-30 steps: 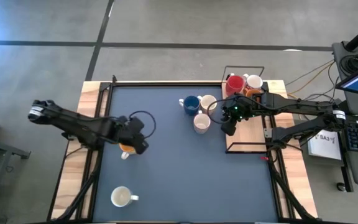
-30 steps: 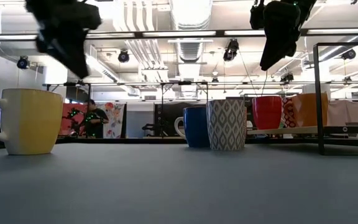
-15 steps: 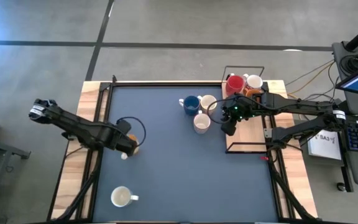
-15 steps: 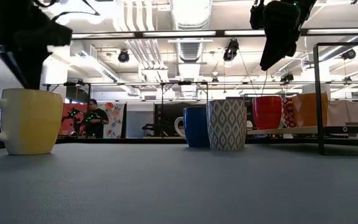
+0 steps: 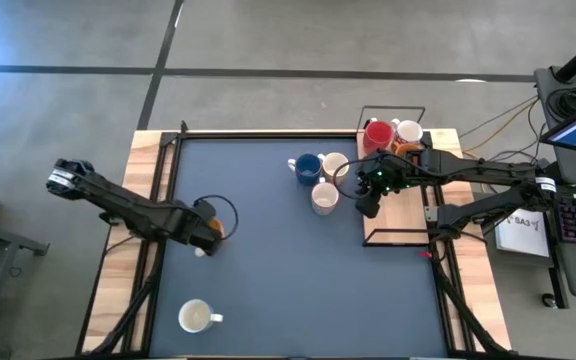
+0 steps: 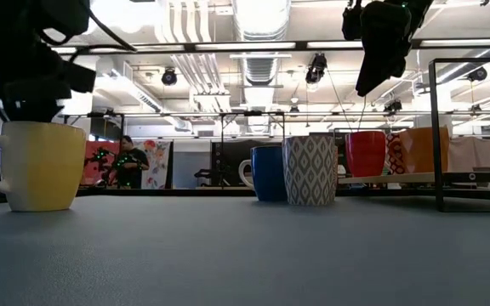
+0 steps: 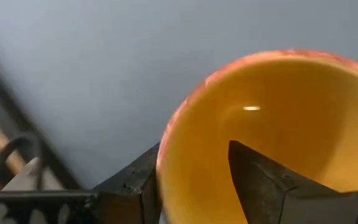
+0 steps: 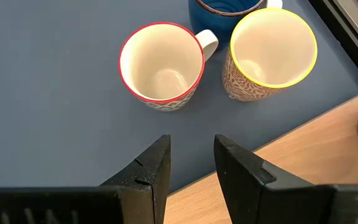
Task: Place coffee mugs
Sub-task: Move the yellow mug to the top middle
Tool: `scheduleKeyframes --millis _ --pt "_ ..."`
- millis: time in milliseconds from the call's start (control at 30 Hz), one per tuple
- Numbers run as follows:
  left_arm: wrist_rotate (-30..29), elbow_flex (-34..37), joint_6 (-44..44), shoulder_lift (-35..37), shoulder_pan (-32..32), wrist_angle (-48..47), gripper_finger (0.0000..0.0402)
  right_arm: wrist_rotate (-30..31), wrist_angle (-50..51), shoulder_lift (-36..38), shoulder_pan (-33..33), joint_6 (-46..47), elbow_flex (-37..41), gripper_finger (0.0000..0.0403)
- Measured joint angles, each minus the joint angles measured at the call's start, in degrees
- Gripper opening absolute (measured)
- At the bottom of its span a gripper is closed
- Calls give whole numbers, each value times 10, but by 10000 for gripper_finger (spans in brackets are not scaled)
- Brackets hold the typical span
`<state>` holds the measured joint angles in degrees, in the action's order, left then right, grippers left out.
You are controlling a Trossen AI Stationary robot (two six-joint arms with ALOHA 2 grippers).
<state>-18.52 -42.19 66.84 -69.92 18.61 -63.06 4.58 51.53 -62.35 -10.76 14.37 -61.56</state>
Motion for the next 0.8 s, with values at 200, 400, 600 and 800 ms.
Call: scheduleKeyframes --millis 200,400,600,800 --pt "-4 20 -31 -5 -1 60 88 0 0 0 0 0 0 112" --pt "-16 3 -83 -5 -15 86 12 0 0 0 0 0 0 112" --pt "-58 -24 -165 -8 -61 141 7 0 0 0 0 0 0 112" --pt "-44 -44 -270 -25 -132 207 6 0 0 0 0 0 0 112"
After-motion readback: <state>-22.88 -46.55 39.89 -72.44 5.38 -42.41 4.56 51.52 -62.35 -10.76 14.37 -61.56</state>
